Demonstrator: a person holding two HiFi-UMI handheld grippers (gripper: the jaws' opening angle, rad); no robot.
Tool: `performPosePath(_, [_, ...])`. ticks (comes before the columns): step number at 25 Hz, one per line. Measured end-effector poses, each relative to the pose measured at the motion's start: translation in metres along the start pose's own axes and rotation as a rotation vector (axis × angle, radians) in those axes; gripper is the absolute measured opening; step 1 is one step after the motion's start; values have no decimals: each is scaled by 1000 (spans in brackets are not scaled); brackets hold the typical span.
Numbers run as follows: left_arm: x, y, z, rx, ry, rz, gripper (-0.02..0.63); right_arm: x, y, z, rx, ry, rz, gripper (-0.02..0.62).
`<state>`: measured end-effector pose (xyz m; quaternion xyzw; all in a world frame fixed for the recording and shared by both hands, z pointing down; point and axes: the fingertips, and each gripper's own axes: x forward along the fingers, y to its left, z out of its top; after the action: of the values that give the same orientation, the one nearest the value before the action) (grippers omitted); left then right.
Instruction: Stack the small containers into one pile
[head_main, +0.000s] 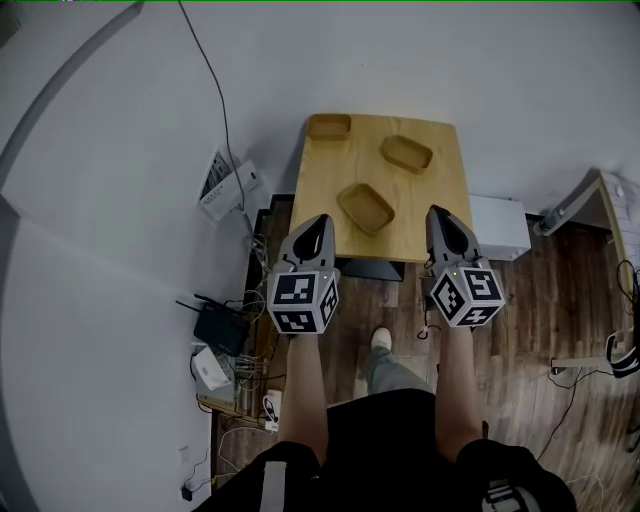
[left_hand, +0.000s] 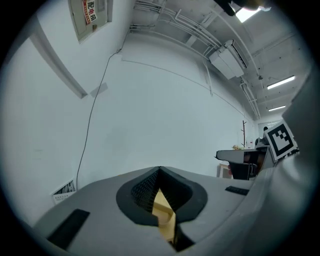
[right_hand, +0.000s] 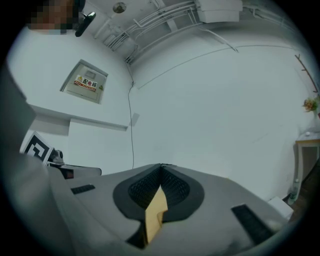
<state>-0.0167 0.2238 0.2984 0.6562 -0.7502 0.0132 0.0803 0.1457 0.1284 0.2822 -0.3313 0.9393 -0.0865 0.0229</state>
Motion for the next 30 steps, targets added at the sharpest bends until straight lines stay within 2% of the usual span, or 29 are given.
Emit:
performPosePath(7, [87,-14,23,36,2,-33,12,61,-64,21,9,-3,-22,6])
performPosePath(12, [127,-9,29,37,12,-25,12,94,-87,26,10,1,-9,6])
performPosePath(22, [162,-10,59,88,-19,-69,12,131,-98,47,4,-39,16,6])
performPosePath(26, [170,-4,61,100,-13,-81,12,136,-99,47,12,-46,-1,6])
performPosePath(30, [184,11,58,42,1,-108,12,148,-102,35,-6,-7,-29,6])
